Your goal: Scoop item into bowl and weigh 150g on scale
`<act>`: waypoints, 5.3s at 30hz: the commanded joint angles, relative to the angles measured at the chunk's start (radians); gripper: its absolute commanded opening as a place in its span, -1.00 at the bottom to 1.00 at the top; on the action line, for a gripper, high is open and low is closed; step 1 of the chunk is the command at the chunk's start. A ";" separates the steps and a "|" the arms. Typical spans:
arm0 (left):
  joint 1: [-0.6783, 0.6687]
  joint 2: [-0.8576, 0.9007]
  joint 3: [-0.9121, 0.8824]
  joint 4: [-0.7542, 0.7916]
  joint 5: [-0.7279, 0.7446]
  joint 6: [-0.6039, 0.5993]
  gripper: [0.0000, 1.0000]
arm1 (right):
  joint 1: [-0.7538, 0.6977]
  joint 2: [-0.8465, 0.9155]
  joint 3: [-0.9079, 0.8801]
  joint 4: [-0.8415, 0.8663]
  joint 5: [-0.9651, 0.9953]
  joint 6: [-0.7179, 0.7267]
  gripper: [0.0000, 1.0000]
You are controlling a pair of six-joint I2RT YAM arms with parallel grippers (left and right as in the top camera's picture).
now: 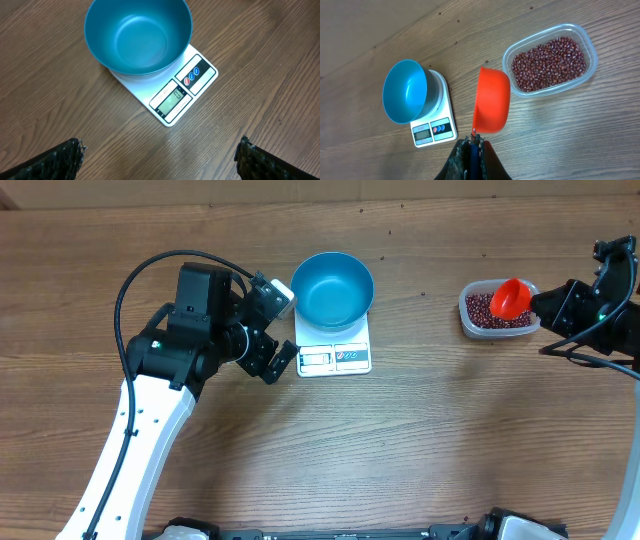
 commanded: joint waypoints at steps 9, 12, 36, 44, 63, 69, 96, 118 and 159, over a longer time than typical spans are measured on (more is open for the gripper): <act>0.004 0.004 -0.004 0.006 0.018 0.023 0.99 | -0.004 0.000 0.020 0.005 0.007 -0.005 -0.93; 0.004 0.004 -0.004 0.006 0.018 0.023 0.99 | -0.004 0.000 0.020 0.005 0.007 -0.005 -0.93; 0.004 0.004 -0.004 0.036 0.010 0.022 0.99 | -0.004 0.000 0.020 0.005 0.007 -0.005 -0.92; 0.004 0.004 -0.004 0.057 0.011 -0.016 0.99 | -0.004 0.000 0.020 0.005 0.007 -0.005 -0.93; 0.004 0.005 -0.004 0.053 0.011 -0.086 0.99 | -0.004 0.000 0.020 0.005 0.007 -0.005 -0.93; 0.004 0.004 -0.004 0.053 0.011 -0.086 0.99 | -0.004 0.000 0.020 0.005 0.007 -0.005 -0.93; 0.004 0.005 -0.004 0.045 0.008 -0.086 0.99 | -0.004 0.000 0.020 0.005 0.007 -0.005 -0.93; 0.004 0.005 -0.004 0.045 0.008 -0.086 0.98 | -0.004 0.022 0.061 -0.005 0.025 0.000 -0.93; 0.004 0.005 -0.004 0.045 0.008 -0.086 0.99 | -0.002 0.731 0.431 -0.149 0.258 -0.262 -0.92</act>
